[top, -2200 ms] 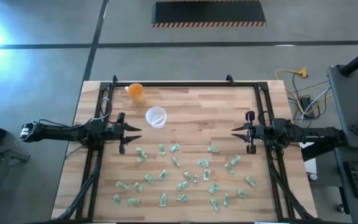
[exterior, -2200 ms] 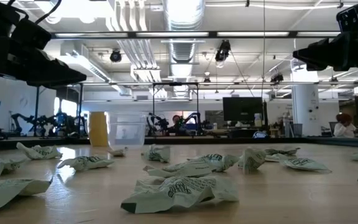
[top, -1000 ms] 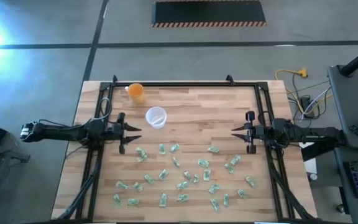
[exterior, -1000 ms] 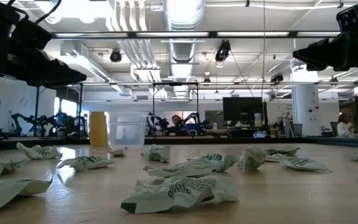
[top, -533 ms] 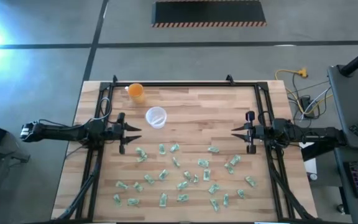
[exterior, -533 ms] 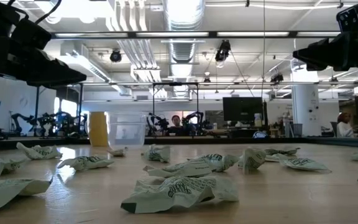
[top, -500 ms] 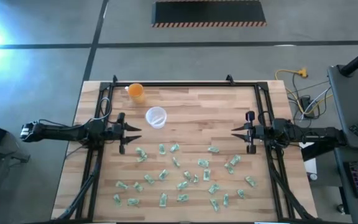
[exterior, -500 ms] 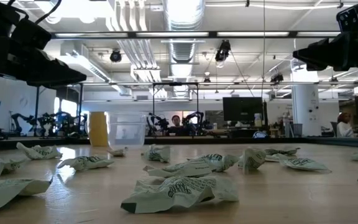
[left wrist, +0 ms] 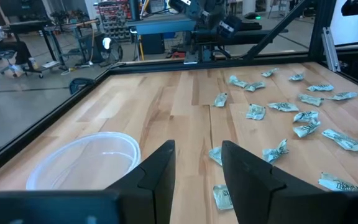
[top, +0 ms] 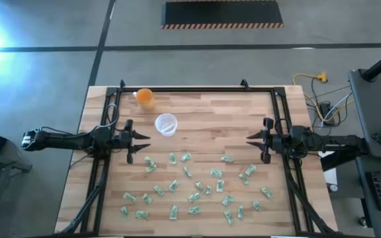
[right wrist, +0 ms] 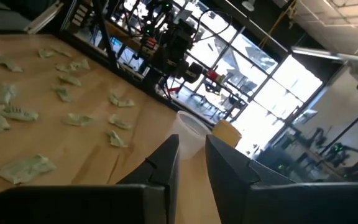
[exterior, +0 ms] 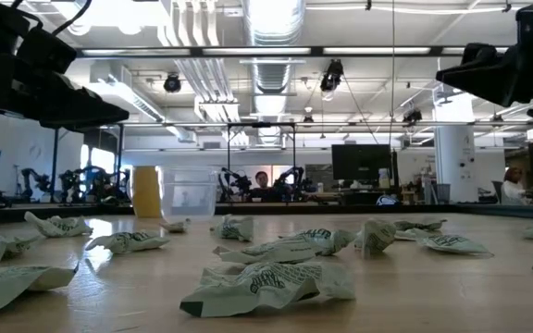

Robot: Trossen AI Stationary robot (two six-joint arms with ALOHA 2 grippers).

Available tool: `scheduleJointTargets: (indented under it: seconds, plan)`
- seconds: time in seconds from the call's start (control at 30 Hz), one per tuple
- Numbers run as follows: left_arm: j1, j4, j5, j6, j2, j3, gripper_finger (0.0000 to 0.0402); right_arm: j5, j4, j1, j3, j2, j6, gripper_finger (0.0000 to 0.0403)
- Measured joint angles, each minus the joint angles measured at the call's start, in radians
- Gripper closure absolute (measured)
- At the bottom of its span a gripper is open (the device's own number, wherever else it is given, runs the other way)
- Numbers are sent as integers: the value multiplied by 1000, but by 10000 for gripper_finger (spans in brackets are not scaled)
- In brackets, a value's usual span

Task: Pick and place Stevia / Truvia into bins
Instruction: Put the stevia packet into the transparent container

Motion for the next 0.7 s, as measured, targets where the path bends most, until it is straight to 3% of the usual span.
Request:
scheduleJointTargets:
  seconds: [0.13, 0.4, 0.7]
  plan:
    - [0, 42, 0, -4, 0, 0, 287, -2, 11, 0, 0, 0, 11, 335]
    - [0, 174, 6, -6, 0, 0, 287, -3, 25, 0, 0, 0, 401, 335]
    - [0, 271, 7, -5, 0, 0, 287, -2, 222, 0, 0, -1, 569, 335]
